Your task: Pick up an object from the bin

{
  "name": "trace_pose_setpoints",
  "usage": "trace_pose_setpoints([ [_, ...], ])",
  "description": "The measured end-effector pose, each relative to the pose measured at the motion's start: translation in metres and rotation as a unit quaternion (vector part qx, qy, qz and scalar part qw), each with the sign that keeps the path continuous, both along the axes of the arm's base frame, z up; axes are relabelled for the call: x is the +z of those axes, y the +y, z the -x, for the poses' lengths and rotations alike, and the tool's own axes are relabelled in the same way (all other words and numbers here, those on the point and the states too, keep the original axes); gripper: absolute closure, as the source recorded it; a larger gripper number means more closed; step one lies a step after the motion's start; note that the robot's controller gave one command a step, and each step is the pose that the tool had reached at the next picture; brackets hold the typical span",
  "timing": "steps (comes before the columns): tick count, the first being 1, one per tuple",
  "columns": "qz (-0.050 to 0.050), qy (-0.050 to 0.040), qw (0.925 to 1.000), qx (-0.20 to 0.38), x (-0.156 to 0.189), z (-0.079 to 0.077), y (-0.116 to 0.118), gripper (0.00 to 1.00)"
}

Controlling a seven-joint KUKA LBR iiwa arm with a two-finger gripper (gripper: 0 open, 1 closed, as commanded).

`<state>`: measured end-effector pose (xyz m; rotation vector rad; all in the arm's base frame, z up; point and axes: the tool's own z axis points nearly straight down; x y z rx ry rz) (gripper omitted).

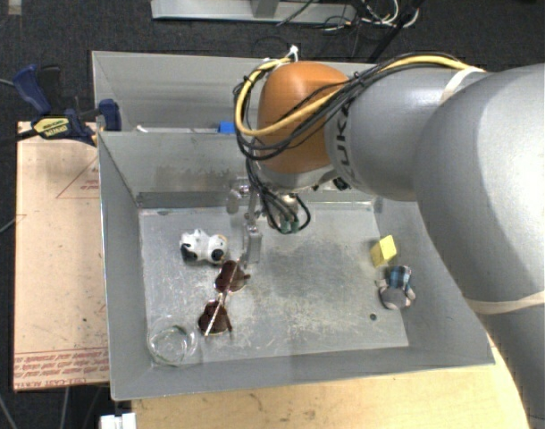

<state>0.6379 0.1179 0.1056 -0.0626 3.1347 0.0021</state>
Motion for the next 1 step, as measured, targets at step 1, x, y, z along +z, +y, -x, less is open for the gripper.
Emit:
trace_pose_setpoints([
  [1, 0.000, 0.0027, 1.0000, -0.005, 0.0050, 0.0007, -0.0528, 0.00],
])
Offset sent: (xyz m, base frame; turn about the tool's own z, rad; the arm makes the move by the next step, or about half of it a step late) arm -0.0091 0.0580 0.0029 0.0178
